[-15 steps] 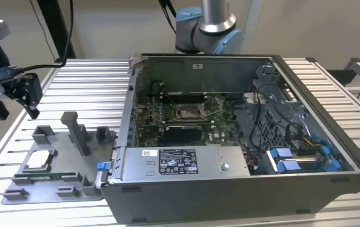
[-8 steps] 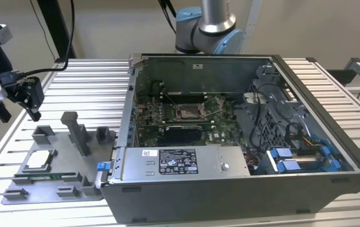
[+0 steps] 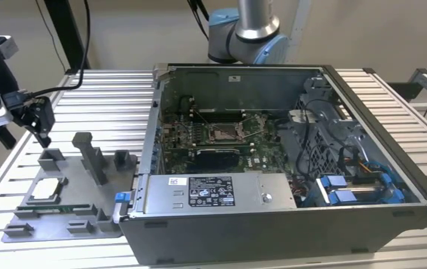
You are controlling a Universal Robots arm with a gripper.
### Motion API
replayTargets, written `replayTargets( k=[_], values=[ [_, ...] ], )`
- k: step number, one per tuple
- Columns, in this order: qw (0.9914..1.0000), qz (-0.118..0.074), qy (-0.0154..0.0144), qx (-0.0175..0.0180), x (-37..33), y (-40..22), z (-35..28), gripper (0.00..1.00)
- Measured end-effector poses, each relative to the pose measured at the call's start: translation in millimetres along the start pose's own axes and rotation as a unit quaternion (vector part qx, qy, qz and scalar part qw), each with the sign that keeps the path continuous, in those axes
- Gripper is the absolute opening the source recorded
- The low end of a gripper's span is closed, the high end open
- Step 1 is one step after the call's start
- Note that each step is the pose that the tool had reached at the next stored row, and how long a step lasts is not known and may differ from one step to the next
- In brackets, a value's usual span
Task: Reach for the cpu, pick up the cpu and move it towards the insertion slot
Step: 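Pick up the cpu and move it towards the insertion slot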
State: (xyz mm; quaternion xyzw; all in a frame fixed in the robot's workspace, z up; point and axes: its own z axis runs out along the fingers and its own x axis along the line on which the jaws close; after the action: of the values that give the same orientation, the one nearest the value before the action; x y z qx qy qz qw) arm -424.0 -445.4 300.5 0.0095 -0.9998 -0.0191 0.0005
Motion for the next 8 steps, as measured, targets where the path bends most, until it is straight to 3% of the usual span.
replayTargets(
  k=[8],
  values=[
    [1.0,0.0,0.0001,0.0,0.0,-0.4,9.1,1.0]
  ],
)
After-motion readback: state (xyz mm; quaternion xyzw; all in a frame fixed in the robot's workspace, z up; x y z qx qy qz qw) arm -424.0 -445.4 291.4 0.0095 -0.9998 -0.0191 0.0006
